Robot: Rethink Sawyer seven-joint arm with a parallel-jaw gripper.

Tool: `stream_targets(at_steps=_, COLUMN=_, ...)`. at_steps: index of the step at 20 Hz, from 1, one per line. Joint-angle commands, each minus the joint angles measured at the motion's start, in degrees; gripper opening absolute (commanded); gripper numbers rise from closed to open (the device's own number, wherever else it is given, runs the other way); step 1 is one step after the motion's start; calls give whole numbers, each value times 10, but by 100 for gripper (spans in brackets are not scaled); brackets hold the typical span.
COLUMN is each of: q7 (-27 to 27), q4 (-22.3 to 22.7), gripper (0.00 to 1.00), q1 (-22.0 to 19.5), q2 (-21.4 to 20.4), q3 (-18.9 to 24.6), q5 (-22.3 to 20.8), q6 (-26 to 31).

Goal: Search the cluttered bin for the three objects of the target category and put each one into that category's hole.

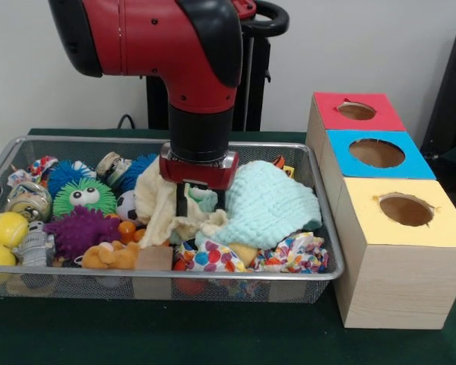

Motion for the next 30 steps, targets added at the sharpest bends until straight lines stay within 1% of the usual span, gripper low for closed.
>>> stream_targets(at_steps=1, q7=-18, q4=40, gripper=100, q1=22, q2=31, q3=54, q5=-12, q6=-53)
stream_targets(at_steps=8, q7=-5, q4=37, gripper=100, q1=36, q2=30, q3=43, q5=-10, q6=-61)
stream_targets(at_steps=11, q7=22, q4=36, gripper=100, q1=56, q2=25, q3=23, q5=-9, q6=-66)
stream_targets(at_steps=15, q7=38, q4=37, gripper=100, q1=66, q2=27, q3=8, q5=-5, q6=-71)
stream_targets(at_steps=18, q7=36, q4=39, gripper=100, q1=60, q2=35, q3=11, q5=-4, q6=-82)
stream_targets(at_steps=21, q7=35, q4=43, gripper=100, q1=44, q2=48, q3=32, q5=4, q6=-112)
stream_targets(at_steps=24, q7=41, q4=47, gripper=100, q1=38, q2=53, q3=37, q5=5, q6=-135)
stream_targets(at_steps=27, q7=60, q4=54, gripper=100, q1=47, q2=49, q3=28, q5=10, q6=-151)
stream_targets(at_steps=30, q7=62, q4=51, gripper=100, q1=51, q2=51, q3=27, q5=19, q6=-147)
